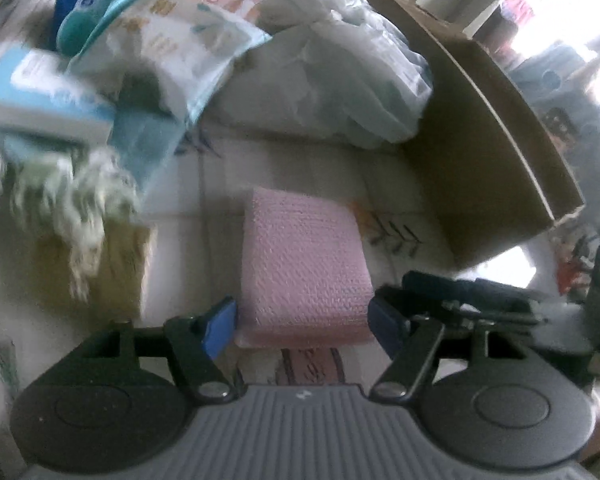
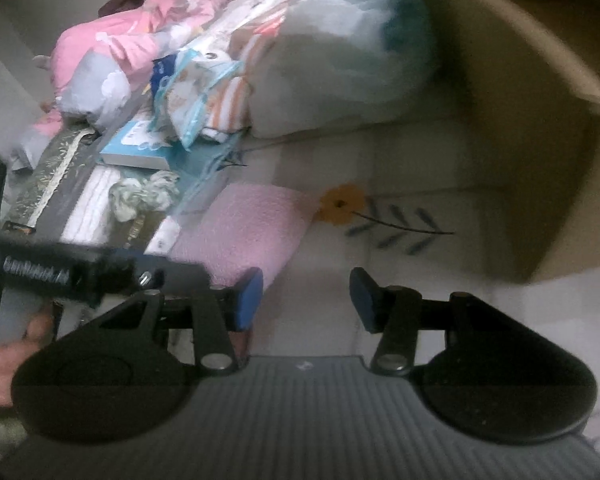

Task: Organize soft objects
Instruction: 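Close the left gripper on the pink mesh pad, then carry the pink pad with the left gripper into the cardboard box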

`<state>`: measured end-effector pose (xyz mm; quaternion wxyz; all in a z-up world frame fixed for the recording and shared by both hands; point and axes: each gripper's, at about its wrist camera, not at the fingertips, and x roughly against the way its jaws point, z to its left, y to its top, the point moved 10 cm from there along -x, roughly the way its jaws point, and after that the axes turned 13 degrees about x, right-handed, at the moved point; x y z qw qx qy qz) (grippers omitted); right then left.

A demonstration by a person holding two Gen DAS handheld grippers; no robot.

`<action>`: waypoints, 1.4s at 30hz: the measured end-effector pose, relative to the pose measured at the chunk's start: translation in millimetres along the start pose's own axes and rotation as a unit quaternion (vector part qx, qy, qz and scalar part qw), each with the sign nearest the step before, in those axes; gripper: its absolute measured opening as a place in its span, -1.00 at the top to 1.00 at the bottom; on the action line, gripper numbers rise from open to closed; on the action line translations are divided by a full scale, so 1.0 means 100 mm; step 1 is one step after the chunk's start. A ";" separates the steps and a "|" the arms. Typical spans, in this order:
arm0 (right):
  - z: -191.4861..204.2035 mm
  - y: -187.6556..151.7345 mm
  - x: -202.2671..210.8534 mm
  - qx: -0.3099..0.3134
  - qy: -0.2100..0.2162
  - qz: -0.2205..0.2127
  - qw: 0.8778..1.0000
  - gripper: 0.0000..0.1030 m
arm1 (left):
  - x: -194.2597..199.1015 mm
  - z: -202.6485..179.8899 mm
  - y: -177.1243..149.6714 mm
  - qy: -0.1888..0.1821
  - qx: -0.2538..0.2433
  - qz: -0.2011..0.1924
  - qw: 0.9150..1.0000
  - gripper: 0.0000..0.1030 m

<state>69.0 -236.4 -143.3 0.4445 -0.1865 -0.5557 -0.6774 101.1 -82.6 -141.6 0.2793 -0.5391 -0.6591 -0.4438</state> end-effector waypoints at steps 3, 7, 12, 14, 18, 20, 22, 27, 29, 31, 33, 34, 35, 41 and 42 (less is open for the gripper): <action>-0.08 0.01 0.05 -0.005 -0.007 -0.005 1.000 0.00 | 0.04 0.04 -0.07 0.002 -0.001 -0.024 1.000 -0.41; -0.11 0.08 0.00 -0.031 0.011 -0.017 0.999 -0.18 | 0.08 0.09 -0.08 0.053 -0.044 -0.053 0.996 -0.41; -0.11 0.12 -0.10 -0.081 0.048 -0.024 0.995 -0.18 | -0.05 0.03 -0.10 0.069 -0.077 -0.048 0.993 -0.42; -0.09 0.13 -0.14 -0.092 0.062 -0.025 0.994 -0.18 | -0.09 0.00 -0.12 0.067 -0.084 -0.045 0.993 -0.39; 0.01 0.12 -0.23 -0.091 0.072 -0.019 0.993 -0.10 | -0.21 -0.04 -0.13 0.089 -0.104 -0.052 0.989 -0.19; 0.08 0.10 -0.27 -0.089 0.082 -0.011 0.993 0.16 | -0.21 -0.06 -0.15 0.097 -0.114 -0.056 0.987 0.10; 0.17 0.09 -0.28 -0.083 0.091 -0.007 0.992 0.27 | -0.20 -0.12 -0.18 0.080 -0.111 -0.049 0.989 0.20; 0.28 0.10 -0.21 -0.056 0.073 -0.007 0.996 0.24 | -0.20 -0.16 -0.25 0.086 -0.115 -0.048 0.988 0.03; 0.27 0.11 -0.12 -0.049 0.063 -0.010 0.997 0.20 | -0.13 -0.12 -0.28 0.087 -0.111 -0.051 0.989 -0.14; 0.25 0.14 -0.01 -0.032 0.047 -0.016 0.998 0.12 | -0.04 -0.09 -0.28 0.079 -0.107 -0.058 0.989 -0.25; 0.24 0.20 0.10 -0.015 0.032 -0.026 0.999 0.02 | 0.07 -0.09 -0.23 0.075 -0.104 -0.074 0.989 -0.36; 0.24 0.25 0.13 -0.008 0.027 -0.032 0.999 -0.08 | 0.12 -0.09 -0.19 0.074 -0.103 -0.083 0.989 -0.44; 0.24 0.30 0.17 -0.002 0.022 -0.038 0.999 -0.20 | 0.17 -0.09 -0.17 0.072 -0.102 -0.089 0.988 -0.51; 0.19 0.60 0.04 0.009 0.003 -0.060 0.998 -0.41 | 0.01 -0.19 0.03 0.069 -0.111 -0.081 0.988 -0.67; 0.16 0.61 -0.06 -0.001 0.006 -0.052 0.999 -0.41 | -0.06 -0.18 0.05 0.071 -0.109 -0.073 0.989 -0.67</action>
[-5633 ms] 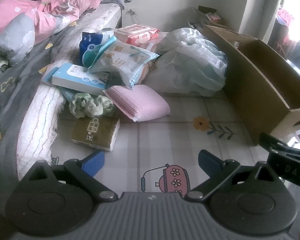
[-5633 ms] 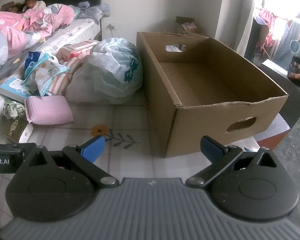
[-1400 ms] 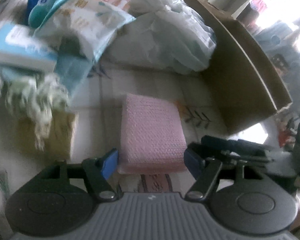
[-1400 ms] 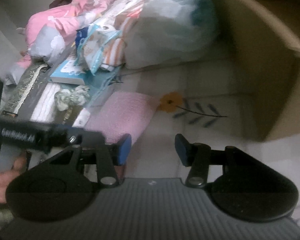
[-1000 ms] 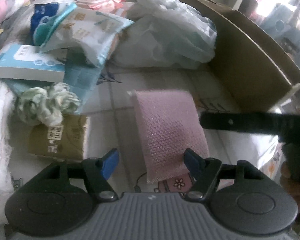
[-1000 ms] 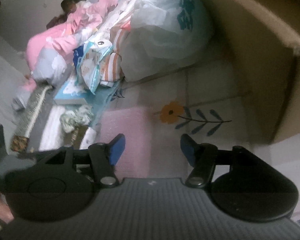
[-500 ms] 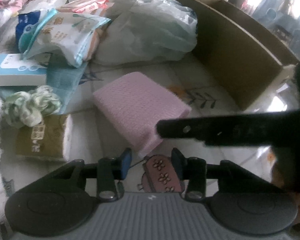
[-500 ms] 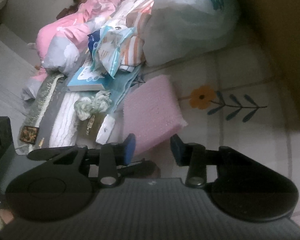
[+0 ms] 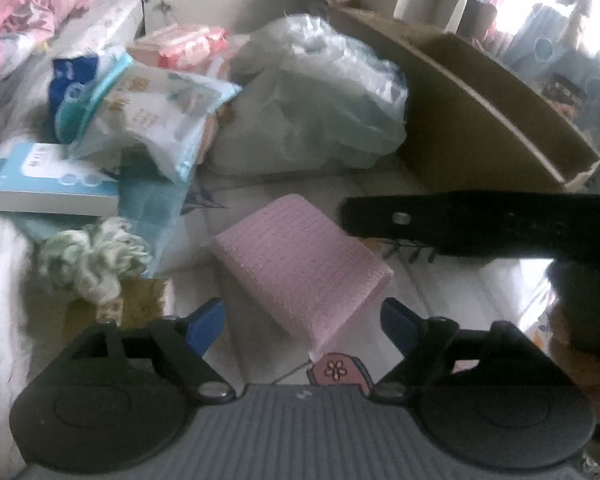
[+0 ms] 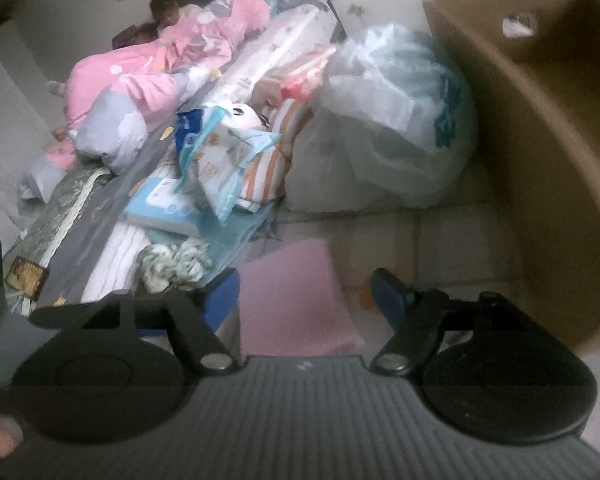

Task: Organize soft objects
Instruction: 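Carry the pink pad with the left gripper into the cardboard box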

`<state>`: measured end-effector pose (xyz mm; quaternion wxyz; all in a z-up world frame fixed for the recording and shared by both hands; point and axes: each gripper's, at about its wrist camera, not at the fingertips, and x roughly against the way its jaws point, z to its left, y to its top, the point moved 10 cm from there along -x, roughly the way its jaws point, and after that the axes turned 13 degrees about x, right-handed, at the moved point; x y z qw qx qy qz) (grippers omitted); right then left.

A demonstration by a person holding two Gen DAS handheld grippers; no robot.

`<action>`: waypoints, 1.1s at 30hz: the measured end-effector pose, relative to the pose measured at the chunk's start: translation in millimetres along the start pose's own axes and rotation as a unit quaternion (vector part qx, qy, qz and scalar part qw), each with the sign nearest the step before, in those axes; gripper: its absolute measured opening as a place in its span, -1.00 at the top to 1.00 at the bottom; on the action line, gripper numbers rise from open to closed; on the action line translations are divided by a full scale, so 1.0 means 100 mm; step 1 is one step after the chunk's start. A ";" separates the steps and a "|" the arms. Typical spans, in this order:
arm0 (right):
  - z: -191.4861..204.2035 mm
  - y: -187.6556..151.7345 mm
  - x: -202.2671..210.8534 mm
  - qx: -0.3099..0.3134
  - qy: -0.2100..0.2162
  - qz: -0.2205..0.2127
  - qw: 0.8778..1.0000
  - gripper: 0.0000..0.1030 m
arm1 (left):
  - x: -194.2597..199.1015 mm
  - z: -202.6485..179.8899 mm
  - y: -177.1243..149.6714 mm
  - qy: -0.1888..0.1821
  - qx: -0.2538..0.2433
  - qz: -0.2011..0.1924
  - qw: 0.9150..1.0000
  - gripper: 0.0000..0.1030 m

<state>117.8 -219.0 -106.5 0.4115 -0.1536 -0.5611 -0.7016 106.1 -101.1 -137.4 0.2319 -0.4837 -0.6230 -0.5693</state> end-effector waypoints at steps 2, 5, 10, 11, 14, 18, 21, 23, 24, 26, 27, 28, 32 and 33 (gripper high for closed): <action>-0.04 -0.03 -0.18 -0.018 0.008 0.016 1.000 -0.40 | -0.13 0.02 0.02 -0.003 0.008 0.013 1.000 -0.66; -0.03 -0.10 -0.37 -0.027 0.019 0.034 0.999 -0.15 | -0.25 0.07 0.03 -0.005 0.017 0.025 1.000 -0.58; 0.08 -0.20 -0.45 -0.022 0.032 0.051 0.998 0.14 | -0.34 0.04 0.00 -0.002 0.010 0.029 1.000 -0.48; 0.09 -0.21 -0.44 -0.018 0.029 0.050 0.998 0.18 | -0.33 0.03 0.00 -0.001 0.008 0.026 1.000 -0.48; 0.13 -0.20 -0.40 -0.015 0.026 0.048 0.998 0.22 | -0.29 0.02 -0.02 0.000 0.005 0.021 1.000 -0.48; 0.23 -0.13 -0.28 0.002 0.025 0.036 0.999 0.22 | -0.13 0.01 -0.03 0.004 -0.001 0.001 1.000 -0.47; 0.34 -0.04 -0.15 0.018 0.026 0.021 0.999 0.22 | 0.07 0.00 0.01 0.004 0.000 -0.019 1.000 -0.47; 0.41 0.05 -0.01 0.031 0.026 0.005 0.999 0.23 | 0.25 -0.03 0.08 0.005 -0.004 -0.039 0.999 -0.47; 0.45 0.11 0.06 0.038 0.025 -0.006 0.999 0.22 | 0.34 -0.05 0.13 0.005 -0.009 -0.051 0.999 -0.47; 0.51 0.26 0.22 0.051 0.024 -0.029 0.998 0.22 | 0.49 -0.12 0.27 0.006 -0.017 -0.072 0.997 -0.47; 0.52 0.34 0.30 0.059 0.022 -0.040 0.997 0.22 | 0.56 -0.16 0.33 0.004 -0.020 -0.082 0.996 -0.47; 0.52 0.42 0.37 0.065 0.020 -0.051 0.996 0.22 | 0.64 -0.21 0.43 0.001 -0.022 -0.093 0.995 -0.47; 0.34 0.75 0.67 0.060 0.019 -0.086 0.994 0.22 | 0.77 -0.55 0.80 -0.010 -0.043 -0.117 0.992 -0.47; 0.25 0.82 0.76 0.055 0.018 -0.093 0.994 0.22 | 0.77 -0.66 0.88 -0.012 -0.051 -0.122 0.991 -0.47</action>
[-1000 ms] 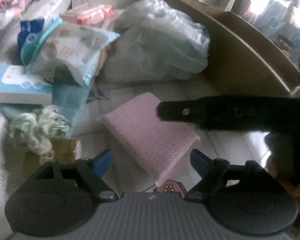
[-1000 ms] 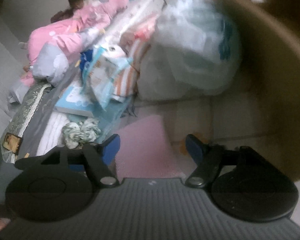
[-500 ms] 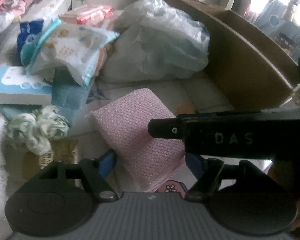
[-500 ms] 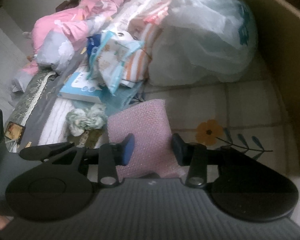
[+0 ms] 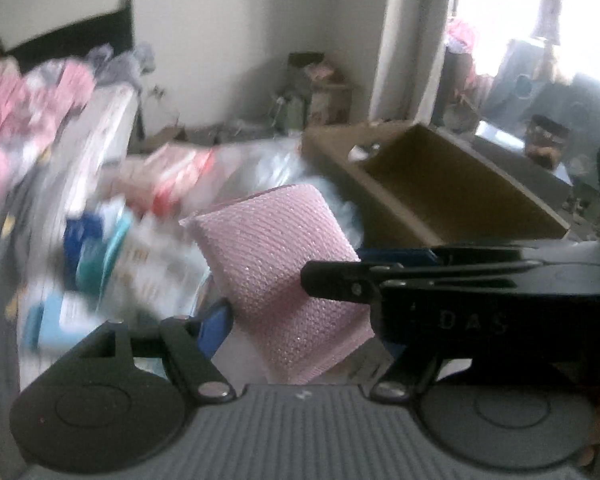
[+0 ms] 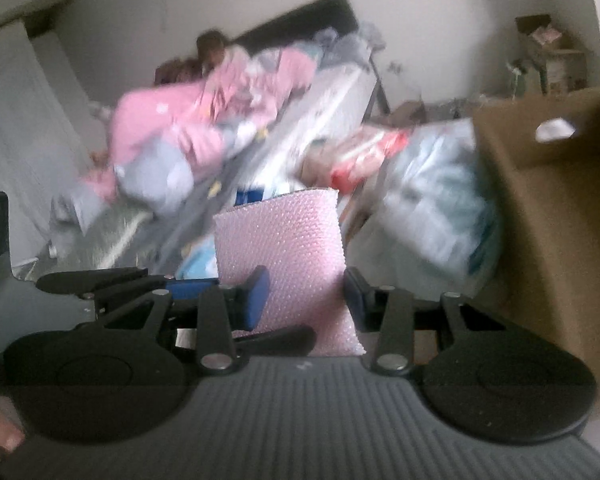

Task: Organize soft objects
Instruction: 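Carry the pink pad with the left gripper into the cardboard box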

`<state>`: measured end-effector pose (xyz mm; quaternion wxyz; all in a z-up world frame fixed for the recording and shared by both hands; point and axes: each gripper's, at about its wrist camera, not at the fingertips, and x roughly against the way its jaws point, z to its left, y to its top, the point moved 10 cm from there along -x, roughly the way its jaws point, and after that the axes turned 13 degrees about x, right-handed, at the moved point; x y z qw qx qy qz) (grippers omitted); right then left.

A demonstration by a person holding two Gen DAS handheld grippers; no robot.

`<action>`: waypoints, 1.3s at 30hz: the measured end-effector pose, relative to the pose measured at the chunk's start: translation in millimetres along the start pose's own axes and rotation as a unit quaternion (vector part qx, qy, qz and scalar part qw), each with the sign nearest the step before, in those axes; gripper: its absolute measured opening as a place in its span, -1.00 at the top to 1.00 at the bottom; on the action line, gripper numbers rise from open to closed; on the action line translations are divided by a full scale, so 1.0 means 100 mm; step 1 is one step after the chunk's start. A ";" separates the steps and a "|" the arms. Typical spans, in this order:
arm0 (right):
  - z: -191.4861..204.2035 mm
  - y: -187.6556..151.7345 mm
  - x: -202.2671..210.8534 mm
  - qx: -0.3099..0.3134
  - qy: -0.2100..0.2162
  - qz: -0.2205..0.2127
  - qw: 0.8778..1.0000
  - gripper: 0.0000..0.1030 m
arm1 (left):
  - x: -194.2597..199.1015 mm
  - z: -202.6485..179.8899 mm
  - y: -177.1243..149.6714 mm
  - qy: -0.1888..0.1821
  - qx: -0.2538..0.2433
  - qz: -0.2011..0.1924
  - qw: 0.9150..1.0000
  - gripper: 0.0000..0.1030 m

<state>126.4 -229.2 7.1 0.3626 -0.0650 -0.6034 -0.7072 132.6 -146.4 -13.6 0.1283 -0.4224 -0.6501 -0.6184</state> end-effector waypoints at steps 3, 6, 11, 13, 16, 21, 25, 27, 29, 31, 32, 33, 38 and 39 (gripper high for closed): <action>-0.33 0.21 0.18 -0.017 -0.008 -0.015 1.000 0.22 | -0.12 -0.33 0.25 -0.008 -0.027 -0.009 1.000 -0.47; -0.77 0.40 0.33 -0.038 -0.018 -0.020 0.999 0.22 | -0.35 -0.69 0.50 -0.024 -0.052 -0.010 0.998 -0.47; -1.63 0.65 0.38 -0.067 -0.041 -0.003 0.997 0.22 | -0.95 -1.23 0.82 -0.049 -0.074 0.013 0.996 -0.48; -2.01 0.71 0.28 -0.079 -0.048 0.014 0.996 0.21 | -1.30 -1.38 0.92 -0.052 -0.078 0.031 0.995 -0.48; -2.55 0.73 0.03 -0.106 -0.046 0.044 0.992 0.20 | -1.83 -1.53 1.01 -0.045 -0.087 0.058 0.994 -0.48; -3.26 0.61 -0.58 -0.160 -0.026 0.100 0.982 0.20 | -2.57 -1.55 1.03 -0.020 -0.092 0.102 0.990 -0.48; -3.67 0.40 -1.02 -0.192 -0.027 0.136 0.971 0.21 | -2.97 -1.48 1.06 0.002 -0.101 0.119 0.988 -0.58; -3.78 0.26 -1.18 -0.204 -0.034 0.154 0.966 0.21 | -3.07 -1.44 1.08 0.010 -0.100 0.125 0.987 -0.58; -3.84 0.16 -1.31 -0.215 -0.039 0.168 0.961 0.20 | -3.07 -1.41 1.10 0.004 -0.094 0.125 0.988 -0.58; -3.85 0.08 -1.34 -0.224 -0.035 0.172 0.959 0.20 | -2.99 -1.35 1.11 -0.005 -0.089 0.126 0.988 -0.58; -3.85 0.06 -1.33 -0.226 -0.035 0.173 0.958 0.20 | -2.92 -1.33 1.12 -0.007 -0.088 0.124 0.988 -0.58; -3.83 0.04 -1.32 -0.224 -0.037 0.176 0.958 0.19 | -2.86 -1.29 1.14 -0.009 -0.085 0.121 0.989 -0.58; -3.79 -0.06 -1.37 -0.193 -0.057 0.206 0.958 0.18 | -2.51 -1.15 1.19 -0.035 -0.075 0.100 0.992 -0.72; -3.77 -0.10 -1.42 -0.197 -0.055 0.212 0.956 0.18 | -2.44 -1.12 1.20 -0.035 -0.072 0.095 0.992 -0.72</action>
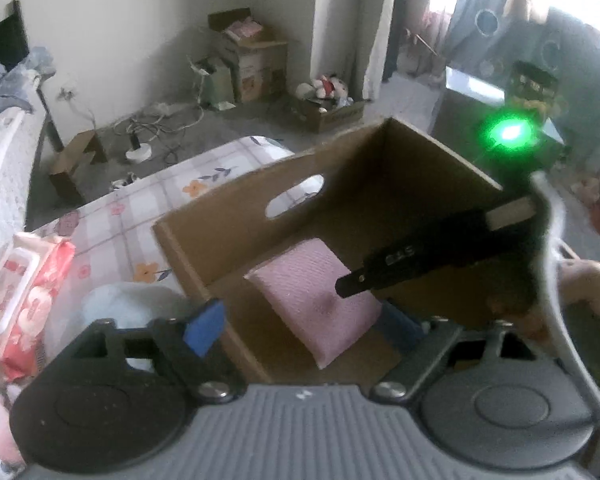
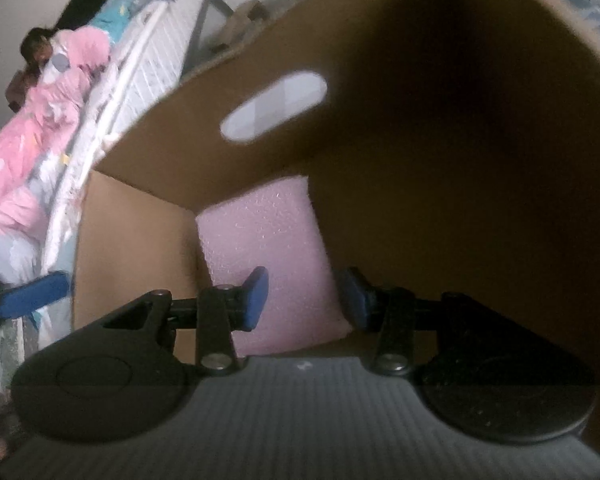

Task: Organize soft objects
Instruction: 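Open the left gripper and withdraw it from the box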

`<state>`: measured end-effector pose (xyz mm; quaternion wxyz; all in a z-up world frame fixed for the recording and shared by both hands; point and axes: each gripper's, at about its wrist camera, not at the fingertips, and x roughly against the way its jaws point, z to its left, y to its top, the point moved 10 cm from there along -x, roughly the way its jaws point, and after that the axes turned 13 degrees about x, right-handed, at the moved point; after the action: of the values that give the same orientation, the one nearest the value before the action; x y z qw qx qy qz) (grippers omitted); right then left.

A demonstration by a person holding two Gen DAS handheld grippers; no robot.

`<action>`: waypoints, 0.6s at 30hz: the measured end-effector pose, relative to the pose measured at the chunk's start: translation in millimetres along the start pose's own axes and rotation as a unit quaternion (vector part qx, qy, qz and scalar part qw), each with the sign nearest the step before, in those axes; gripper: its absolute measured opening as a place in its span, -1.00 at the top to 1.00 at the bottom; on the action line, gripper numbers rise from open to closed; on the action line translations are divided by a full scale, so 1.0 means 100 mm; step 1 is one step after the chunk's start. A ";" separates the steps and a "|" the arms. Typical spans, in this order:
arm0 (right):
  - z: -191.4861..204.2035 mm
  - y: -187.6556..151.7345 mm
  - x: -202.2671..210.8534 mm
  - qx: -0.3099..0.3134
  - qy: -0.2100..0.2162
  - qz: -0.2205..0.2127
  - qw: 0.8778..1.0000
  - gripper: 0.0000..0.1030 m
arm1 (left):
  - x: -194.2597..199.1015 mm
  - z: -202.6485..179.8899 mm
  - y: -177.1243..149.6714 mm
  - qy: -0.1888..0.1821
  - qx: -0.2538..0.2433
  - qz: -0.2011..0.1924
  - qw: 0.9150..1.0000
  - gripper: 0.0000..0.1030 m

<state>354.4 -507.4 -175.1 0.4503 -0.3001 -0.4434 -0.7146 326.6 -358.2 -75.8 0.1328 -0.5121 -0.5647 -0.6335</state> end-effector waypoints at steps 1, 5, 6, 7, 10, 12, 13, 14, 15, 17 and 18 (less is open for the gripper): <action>0.02 -0.01 -0.05 -0.003 0.005 0.005 1.000 0.19 | 0.06 0.03 -0.01 -0.002 0.002 -0.006 1.000 -0.72; 0.16 0.02 -0.18 0.001 0.008 -0.006 1.000 0.25 | 0.31 0.14 -0.08 -0.007 0.013 -0.021 1.000 -0.73; 0.20 0.04 -0.20 0.006 0.005 -0.008 1.000 0.26 | 0.36 0.18 -0.10 -0.006 0.016 -0.024 1.000 -0.73; 0.21 0.05 -0.23 0.006 0.006 -0.010 1.000 0.26 | 0.40 0.22 -0.13 -0.005 0.021 -0.027 0.999 -0.75; 0.29 0.10 -0.31 0.003 0.014 -0.014 1.000 0.26 | 0.50 0.36 -0.22 0.000 0.036 -0.028 0.999 -0.76; 0.35 0.09 -0.33 0.012 0.018 -0.017 1.000 0.26 | 0.54 0.43 -0.30 0.000 0.047 -0.025 0.999 -0.76; 0.41 0.09 -0.35 0.017 0.021 -0.015 1.000 0.26 | 0.57 0.46 -0.34 0.001 0.053 -0.024 0.998 -0.77; 0.43 0.08 -0.36 0.025 0.020 -0.016 0.999 0.25 | 0.59 0.50 -0.39 0.001 0.058 -0.024 0.998 -0.77; 0.48 0.11 -0.37 0.037 0.014 -0.018 0.999 0.23 | 0.61 0.52 -0.43 0.005 0.060 -0.024 0.998 -0.77; 0.56 0.13 -0.34 0.066 -0.004 -0.023 0.998 0.19 | 0.65 0.57 -0.50 0.017 0.063 -0.027 0.998 -0.78; 0.60 0.14 -0.32 0.076 -0.009 -0.022 0.997 0.16 | 0.66 0.60 -0.53 0.021 0.063 -0.028 0.997 -0.78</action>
<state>381.7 -444.1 -171.3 0.4521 -0.2616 -0.5070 -0.6857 287.3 -262.8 -63.4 0.1591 -0.4734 -0.6145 -0.6107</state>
